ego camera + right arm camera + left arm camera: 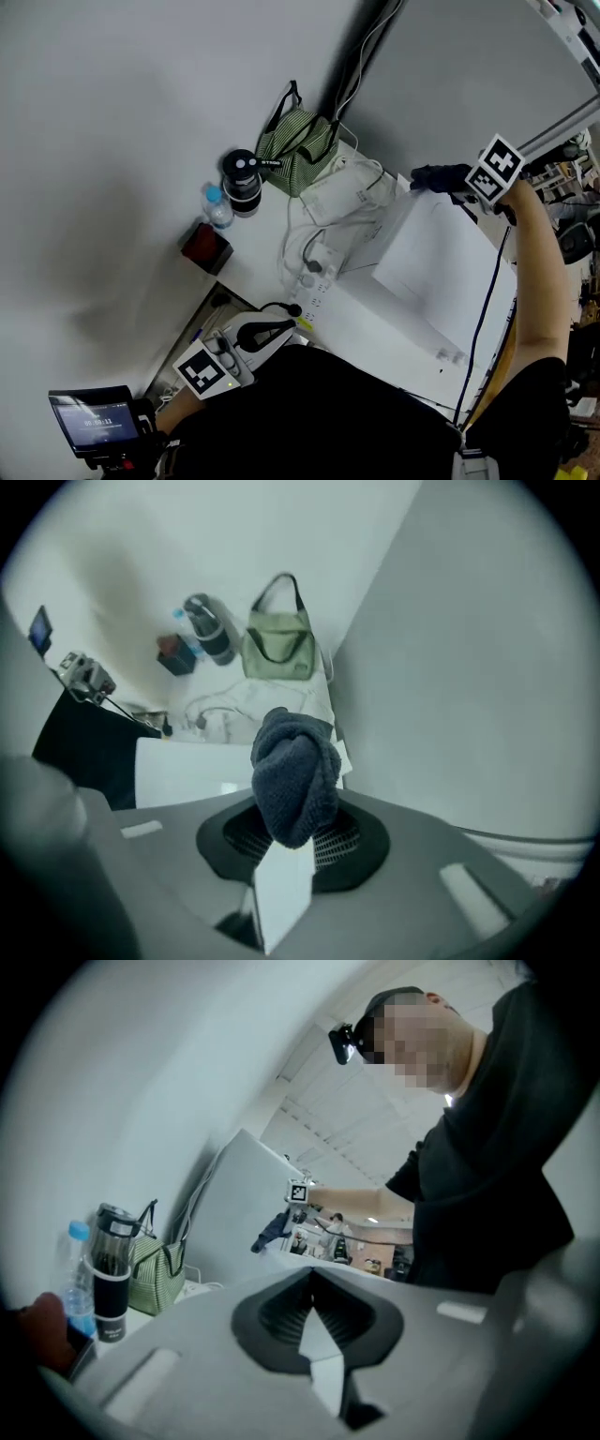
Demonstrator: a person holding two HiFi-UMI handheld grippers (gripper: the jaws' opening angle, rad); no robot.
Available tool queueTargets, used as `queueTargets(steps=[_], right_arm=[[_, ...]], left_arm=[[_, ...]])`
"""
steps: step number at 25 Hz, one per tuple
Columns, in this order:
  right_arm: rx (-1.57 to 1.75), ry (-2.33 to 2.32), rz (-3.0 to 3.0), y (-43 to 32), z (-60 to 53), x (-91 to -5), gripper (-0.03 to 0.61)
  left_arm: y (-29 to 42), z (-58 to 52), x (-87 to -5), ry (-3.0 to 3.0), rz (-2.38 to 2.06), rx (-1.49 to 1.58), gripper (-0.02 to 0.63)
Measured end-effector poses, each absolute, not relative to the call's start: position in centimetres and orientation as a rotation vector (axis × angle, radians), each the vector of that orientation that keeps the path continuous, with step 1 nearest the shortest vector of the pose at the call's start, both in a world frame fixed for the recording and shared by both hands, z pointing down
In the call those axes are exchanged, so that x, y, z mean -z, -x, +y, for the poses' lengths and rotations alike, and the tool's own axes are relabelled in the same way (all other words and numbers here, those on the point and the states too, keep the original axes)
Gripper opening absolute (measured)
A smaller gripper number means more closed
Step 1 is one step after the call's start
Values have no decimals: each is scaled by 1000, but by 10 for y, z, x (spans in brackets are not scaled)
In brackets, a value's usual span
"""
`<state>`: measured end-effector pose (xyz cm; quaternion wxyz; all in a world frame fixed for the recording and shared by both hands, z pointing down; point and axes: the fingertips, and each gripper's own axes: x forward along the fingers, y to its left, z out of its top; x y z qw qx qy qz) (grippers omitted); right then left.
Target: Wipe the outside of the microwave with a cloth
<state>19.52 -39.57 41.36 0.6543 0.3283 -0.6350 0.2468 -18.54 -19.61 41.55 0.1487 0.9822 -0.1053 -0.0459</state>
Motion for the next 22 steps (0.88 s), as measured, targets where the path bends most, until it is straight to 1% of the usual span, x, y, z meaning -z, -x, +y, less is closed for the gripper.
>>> queueTargets(steps=[5,9,12,15,19,22], right_arm=[[-397,-957,-1853,-151,-330,-334,78],[-247,-1205,-2089,-164,-250,-300,78],[-126,-1384,-2164,-187,-205,-262,78],[-32,-1551,-2121,-226,-162,-239,78],[-60,-1875,-1878,-297,-89,-256,78],[-134,-2005,-1571,-344,-34,-287,78]], left_arm=[[146,-193,-382,-2848,-229,136,3],[99,-177,-372,-2936,-149,157,3],[70,-176,-345,-2980,-106,183,3],[52,-168,-322,-2987,-70,203,3],[31,-159,-322,-3018,147,154,3],[23,-154,-323,-3006,303,96,3]])
